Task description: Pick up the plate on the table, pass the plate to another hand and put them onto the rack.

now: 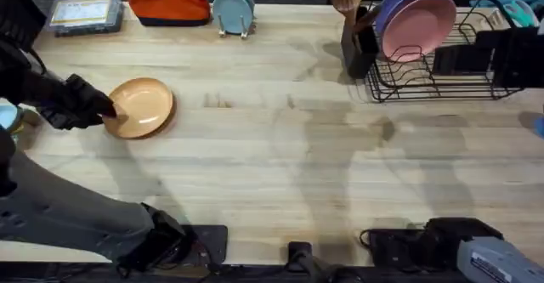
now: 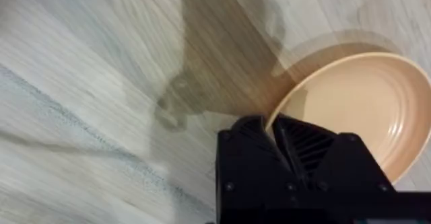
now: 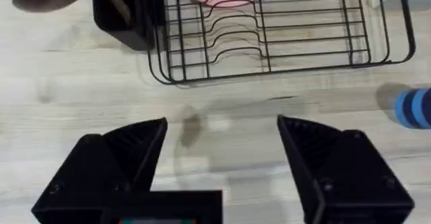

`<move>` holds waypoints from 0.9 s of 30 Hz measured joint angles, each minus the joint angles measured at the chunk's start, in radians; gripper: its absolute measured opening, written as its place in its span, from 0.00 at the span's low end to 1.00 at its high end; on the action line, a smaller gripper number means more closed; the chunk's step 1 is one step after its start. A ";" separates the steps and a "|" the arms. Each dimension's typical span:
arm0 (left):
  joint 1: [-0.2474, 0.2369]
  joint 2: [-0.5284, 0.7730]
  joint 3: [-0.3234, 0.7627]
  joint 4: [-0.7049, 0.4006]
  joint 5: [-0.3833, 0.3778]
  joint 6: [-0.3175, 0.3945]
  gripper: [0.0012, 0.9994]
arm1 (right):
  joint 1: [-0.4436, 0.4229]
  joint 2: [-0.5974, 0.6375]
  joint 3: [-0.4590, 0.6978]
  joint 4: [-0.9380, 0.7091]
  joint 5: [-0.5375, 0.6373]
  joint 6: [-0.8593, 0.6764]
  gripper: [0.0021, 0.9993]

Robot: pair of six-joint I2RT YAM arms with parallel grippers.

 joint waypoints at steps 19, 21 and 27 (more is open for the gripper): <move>-0.018 0.000 0.210 -0.273 0.043 0.000 0.04 | 0.000 0.000 0.000 0.066 0.000 0.000 1.00; -0.018 -0.002 0.259 -0.314 0.039 0.000 0.04 | 0.000 0.000 0.000 0.080 0.000 0.000 1.00; -0.018 -0.095 0.348 -0.384 0.089 0.000 0.04 | 0.000 0.000 0.000 0.139 0.003 0.000 1.00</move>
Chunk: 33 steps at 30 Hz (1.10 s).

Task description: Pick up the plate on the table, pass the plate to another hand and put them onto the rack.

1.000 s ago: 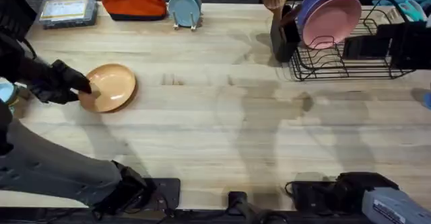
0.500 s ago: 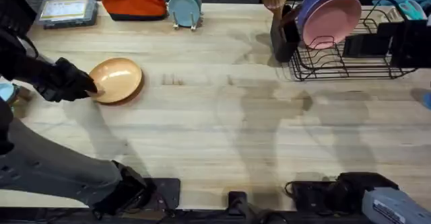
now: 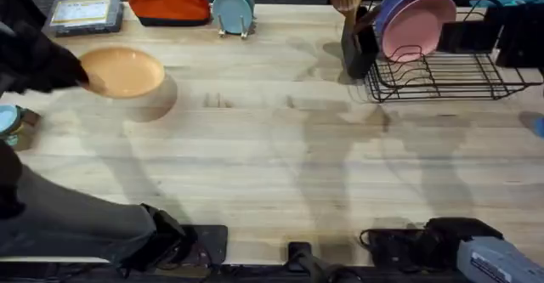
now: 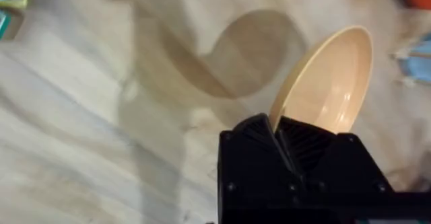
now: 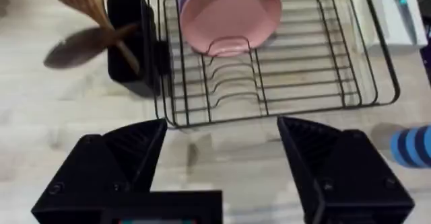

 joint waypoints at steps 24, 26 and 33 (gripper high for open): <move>-0.453 -0.233 0.034 -0.039 0.381 -0.008 0.04 | 0.068 0.000 0.000 0.140 -0.209 0.170 1.00; -0.507 -0.233 0.034 -0.039 0.388 -0.009 0.04 | 0.068 0.000 0.000 0.142 -0.248 0.178 1.00; -0.669 -0.233 0.034 -0.026 0.403 -0.009 0.04 | 0.068 0.000 0.000 0.146 -0.308 0.244 1.00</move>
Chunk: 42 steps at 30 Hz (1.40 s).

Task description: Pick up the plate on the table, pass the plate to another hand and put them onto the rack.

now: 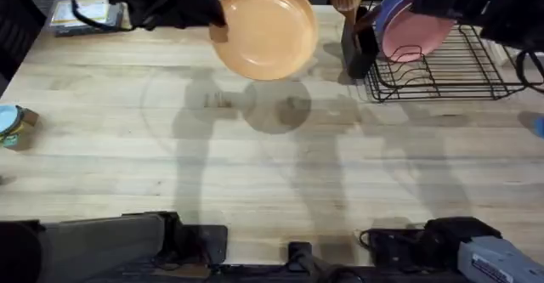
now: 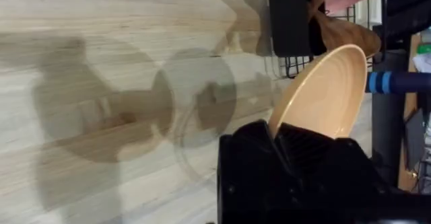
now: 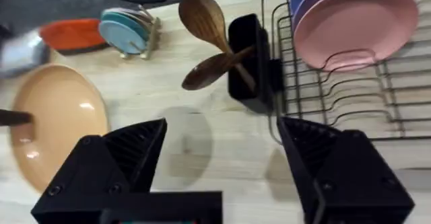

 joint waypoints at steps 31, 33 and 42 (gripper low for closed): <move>-0.038 0.000 0.000 0.021 0.000 -0.011 0.04 | 0.303 0.226 0.000 0.172 -0.236 0.206 1.00; -0.038 0.000 0.000 0.021 0.000 -0.011 0.04 | 0.310 0.236 0.000 0.203 -0.225 0.206 1.00; -0.038 0.000 0.000 0.021 0.000 -0.011 0.04 | 0.313 0.306 0.000 0.238 -0.208 0.207 1.00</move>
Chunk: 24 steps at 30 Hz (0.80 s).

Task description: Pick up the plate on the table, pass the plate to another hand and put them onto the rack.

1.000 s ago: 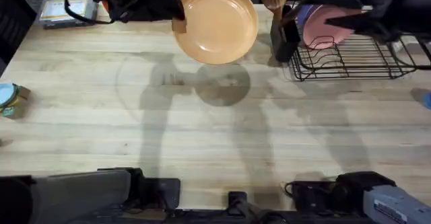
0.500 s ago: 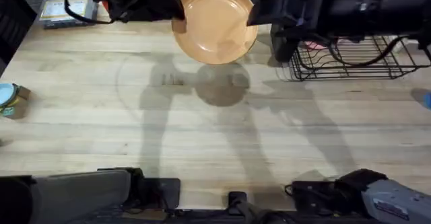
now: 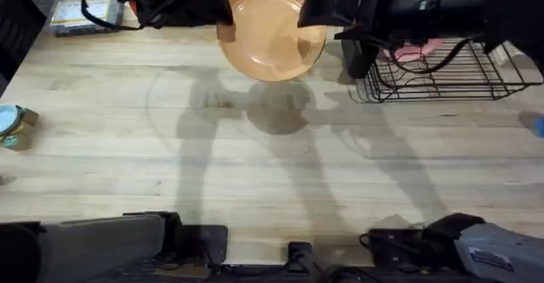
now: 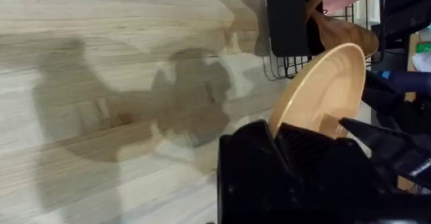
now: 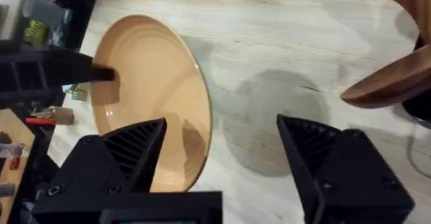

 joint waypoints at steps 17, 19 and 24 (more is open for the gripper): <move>0.000 0.000 0.000 0.000 0.001 0.000 0.04 | 0.000 0.038 0.000 0.002 0.000 0.004 0.17; -0.003 0.000 0.000 0.000 0.002 0.000 0.04 | 0.003 0.038 0.000 0.004 -0.004 0.007 0.04; -0.002 0.000 0.000 0.000 0.002 0.000 0.05 | 0.004 0.038 0.000 0.005 -0.004 0.007 0.03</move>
